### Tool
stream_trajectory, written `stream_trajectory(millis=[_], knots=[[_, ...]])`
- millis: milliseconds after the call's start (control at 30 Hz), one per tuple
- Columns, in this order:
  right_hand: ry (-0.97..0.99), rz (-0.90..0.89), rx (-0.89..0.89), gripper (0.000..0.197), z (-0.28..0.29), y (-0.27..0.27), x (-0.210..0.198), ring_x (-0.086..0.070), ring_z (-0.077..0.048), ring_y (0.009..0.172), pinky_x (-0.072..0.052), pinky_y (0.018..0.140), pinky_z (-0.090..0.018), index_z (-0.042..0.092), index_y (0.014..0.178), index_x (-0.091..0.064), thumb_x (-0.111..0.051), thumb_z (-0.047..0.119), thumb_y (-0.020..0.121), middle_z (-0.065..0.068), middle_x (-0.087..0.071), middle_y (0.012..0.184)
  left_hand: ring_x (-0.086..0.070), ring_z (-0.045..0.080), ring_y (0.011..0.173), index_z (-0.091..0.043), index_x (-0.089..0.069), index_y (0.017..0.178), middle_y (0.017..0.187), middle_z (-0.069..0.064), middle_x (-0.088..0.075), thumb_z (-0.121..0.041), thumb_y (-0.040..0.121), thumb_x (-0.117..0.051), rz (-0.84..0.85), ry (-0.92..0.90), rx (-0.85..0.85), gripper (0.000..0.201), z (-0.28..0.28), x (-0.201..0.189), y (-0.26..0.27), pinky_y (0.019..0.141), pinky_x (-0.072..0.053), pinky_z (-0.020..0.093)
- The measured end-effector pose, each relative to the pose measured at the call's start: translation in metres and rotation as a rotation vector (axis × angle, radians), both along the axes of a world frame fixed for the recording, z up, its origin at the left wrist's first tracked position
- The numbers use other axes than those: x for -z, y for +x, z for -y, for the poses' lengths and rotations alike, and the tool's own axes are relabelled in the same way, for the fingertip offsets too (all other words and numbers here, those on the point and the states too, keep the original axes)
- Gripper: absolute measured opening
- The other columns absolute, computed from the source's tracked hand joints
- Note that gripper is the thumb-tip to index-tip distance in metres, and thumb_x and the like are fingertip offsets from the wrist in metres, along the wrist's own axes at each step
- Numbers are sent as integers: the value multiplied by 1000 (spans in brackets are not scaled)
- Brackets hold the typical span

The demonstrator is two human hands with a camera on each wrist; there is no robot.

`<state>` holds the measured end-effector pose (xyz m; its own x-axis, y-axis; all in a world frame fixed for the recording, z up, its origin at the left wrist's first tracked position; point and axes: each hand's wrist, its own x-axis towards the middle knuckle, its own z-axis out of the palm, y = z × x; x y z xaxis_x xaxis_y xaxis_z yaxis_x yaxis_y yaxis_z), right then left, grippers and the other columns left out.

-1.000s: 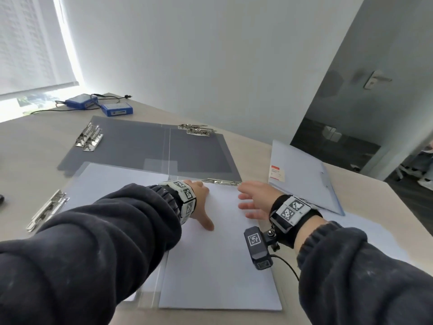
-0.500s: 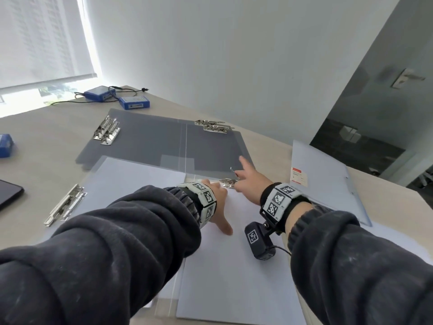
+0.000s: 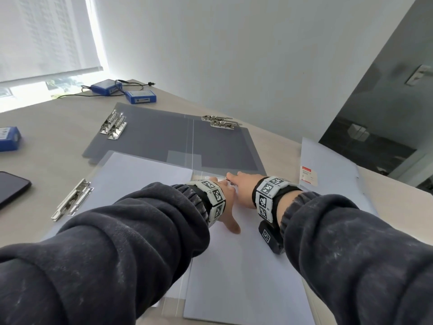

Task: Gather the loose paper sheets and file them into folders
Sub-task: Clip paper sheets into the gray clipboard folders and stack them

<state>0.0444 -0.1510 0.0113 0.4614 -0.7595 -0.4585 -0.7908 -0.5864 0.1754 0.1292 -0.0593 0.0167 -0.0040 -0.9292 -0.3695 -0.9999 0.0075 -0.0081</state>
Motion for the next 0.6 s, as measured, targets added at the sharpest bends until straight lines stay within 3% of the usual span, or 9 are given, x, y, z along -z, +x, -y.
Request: stream_trajectory(millis=[100,300,433,500,600], knots=[[-19,-17,3,80,3,3,3,-36,-38,145,-41,112,-50,38,159,-1,-52,30,98,0,-12,168,-30,29,141,-16,-29,153,158,5,-28,-75,72,-67,-15,-2,-13,106,0,1,1,111,-32,47],[13,86,19,73,3,-3,6,-33,-36,146,-36,115,-47,36,159,-2,-45,36,101,0,-18,166,-33,30,140,-17,-33,151,156,7,-32,-75,70,-68,-18,-9,-8,106,2,4,2,113,-32,47],[124,238,82,74,1,-9,-3,-19,-25,153,-22,122,-37,30,161,-10,-49,26,98,-4,-7,169,-35,30,138,-20,-34,151,154,6,-34,-77,67,-69,-9,1,-20,107,5,7,2,112,-34,49],[161,385,144,72,0,-15,-7,-29,-23,149,-29,115,-30,27,160,-21,-51,19,94,-5,-21,166,-38,29,136,-19,-34,150,152,4,-37,-78,66,-68,-4,-9,-29,108,5,9,3,111,-36,48],[186,635,284,64,-4,-33,-7,-41,-22,140,-34,108,-28,22,152,-41,-53,15,90,-4,-42,156,-37,28,136,-20,-33,149,153,1,-35,-80,64,-67,4,-4,-45,109,6,11,4,109,-37,49]])
